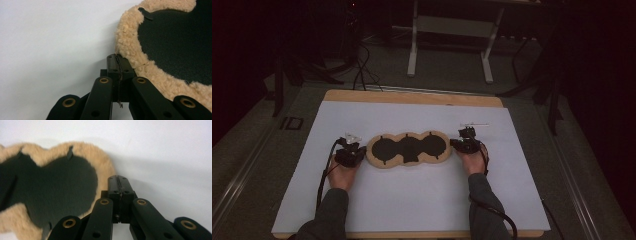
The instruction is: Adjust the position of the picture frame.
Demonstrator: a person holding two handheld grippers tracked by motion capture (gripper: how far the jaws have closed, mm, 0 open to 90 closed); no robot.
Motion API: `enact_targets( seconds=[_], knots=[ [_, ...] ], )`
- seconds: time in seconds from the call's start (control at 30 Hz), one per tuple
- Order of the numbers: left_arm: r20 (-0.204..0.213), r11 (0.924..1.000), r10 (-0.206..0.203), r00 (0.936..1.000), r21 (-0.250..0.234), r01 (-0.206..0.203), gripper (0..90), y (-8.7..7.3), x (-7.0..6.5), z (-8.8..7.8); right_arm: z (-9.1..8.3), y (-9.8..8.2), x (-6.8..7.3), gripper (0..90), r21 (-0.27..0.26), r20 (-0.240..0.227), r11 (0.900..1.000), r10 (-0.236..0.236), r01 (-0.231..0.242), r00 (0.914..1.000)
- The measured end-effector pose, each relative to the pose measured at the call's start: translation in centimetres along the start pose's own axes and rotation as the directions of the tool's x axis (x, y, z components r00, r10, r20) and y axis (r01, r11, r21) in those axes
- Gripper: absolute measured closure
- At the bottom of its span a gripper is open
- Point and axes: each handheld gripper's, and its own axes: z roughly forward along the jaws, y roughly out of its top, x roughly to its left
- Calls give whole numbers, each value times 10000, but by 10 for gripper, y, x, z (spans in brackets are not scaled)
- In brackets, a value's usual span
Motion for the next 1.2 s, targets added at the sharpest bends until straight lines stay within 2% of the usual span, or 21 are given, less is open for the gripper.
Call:
enact_targets(
  seconds=[0.1, 0.2, 0.33, 0.47, 0.53, 0.57, 0.63, 0.73, 0.83, 0.9, 0.93, 1.0, 1.1, 1.2],
  knots=[
    [36, 10000, -41, 10000, 53, 41, 900, 4, -2, 3, 1, 5, -6, 900, -15, -104, 9988, 482, -482, 9988],
    [44, 9999, -69, 10000, 96, 68, 900, 7, -4, 6, 4, 3, -11, 900, 152, 61, 9967, 799, -800, 9968],
    [-28, 9997, -96, 9999, 211, 97, 900, 11, -5, 8, 6, -2, -19, 900, 272, -338, 9933, 1129, -1120, 9930],
    [220, 9995, -263, 9994, 178, 259, 900, 12, -2, 10, 2, -4, -19, 900, 506, -409, 9965, 690, -669, 9968],
    [364, 9996, -122, 9993, 247, 113, 900, 14, 1, 11, 0, -4, -18, 900, 596, -438, 9965, 612, -585, 9972],
    [368, 9997, -81, 9993, 252, 71, 900, 15, 1, 12, -4, -5, -19, 900, 837, -634, 9957, 456, -403, 9969],
    [311, 9995, -123, 9994, 283, 115, 900, 16, 1, 13, -7, -8, -19, 900, 918, -728, 9956, 273, -206, 9970],
    [281, 9996, -113, 9995, 252, 106, 900, 16, 0, 13, -12, -14, -19, 900, 927, -957, 9955, 279, -190, 9950],
    [271, 9997, 71, 9996, 235, -77, 900, 15, 0, 13, -13, -15, -19, 900, 920, -997, 9957, 205, -113, 9948],
    [260, 9997, 87, 9996, 242, -93, 900, 15, 0, 13, -12, -14, -18, 900, 844, -782, 9964, 145, -79, 9968],
    [260, 9996, 89, 9996, 247, -96, 900, 15, 0, 13, -11, -13, -17, 900, 756, -689, 9971, 162, -109, 9975],
    [261, 9997, 59, 9996, 247, -65, 900, 15, 0, 13, -7, -10, -18, 900, 525, -574, 9974, 521, -491, 9970],
    [308, 9997, 29, 9995, 241, -37, 900, 15, 1, 14, -3, -6, -18, 900, 258, -408, 9964, 817, -807, 9958],
    [531, 9999, -120, 9985, 113, 115, 900, 14, 5, 15, 0, -4, -21, 900, 189, -491, 9938, 1108, -1100, 9926]
  ],
)
